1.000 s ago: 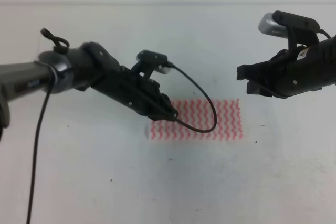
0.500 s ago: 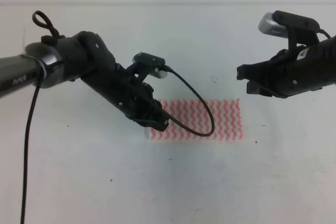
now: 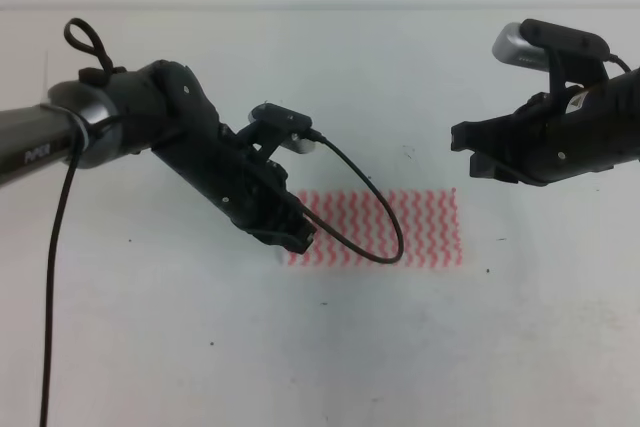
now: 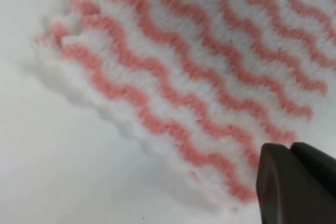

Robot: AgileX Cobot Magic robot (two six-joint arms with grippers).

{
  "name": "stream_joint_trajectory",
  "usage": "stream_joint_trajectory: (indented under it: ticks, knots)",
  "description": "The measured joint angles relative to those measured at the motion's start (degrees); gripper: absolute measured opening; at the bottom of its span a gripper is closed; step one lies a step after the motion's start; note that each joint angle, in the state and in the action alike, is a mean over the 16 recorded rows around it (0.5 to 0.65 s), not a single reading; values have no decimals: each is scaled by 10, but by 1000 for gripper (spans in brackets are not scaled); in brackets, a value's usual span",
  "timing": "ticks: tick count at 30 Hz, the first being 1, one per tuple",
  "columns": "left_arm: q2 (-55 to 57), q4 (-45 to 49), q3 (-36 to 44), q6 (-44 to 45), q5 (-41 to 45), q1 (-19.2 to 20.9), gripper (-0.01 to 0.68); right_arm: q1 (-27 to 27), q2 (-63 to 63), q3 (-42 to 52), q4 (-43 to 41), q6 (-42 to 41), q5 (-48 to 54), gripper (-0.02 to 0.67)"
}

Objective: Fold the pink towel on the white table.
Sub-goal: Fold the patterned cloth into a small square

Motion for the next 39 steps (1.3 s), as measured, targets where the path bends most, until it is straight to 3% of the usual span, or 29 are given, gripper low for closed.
stream_joint_trajectory:
  ticks: [25,31,39]
  knots:
    - [-22,-18,0,34,-42,0,-5,0,0,0,17,0,-1,-11]
    - [-18,-45,0,67,-63,0,-5,0,10,0,20,10,23,47]
    - [-3,-62,1,98,-83,0,-5,0,45,0,18,34,41,202]
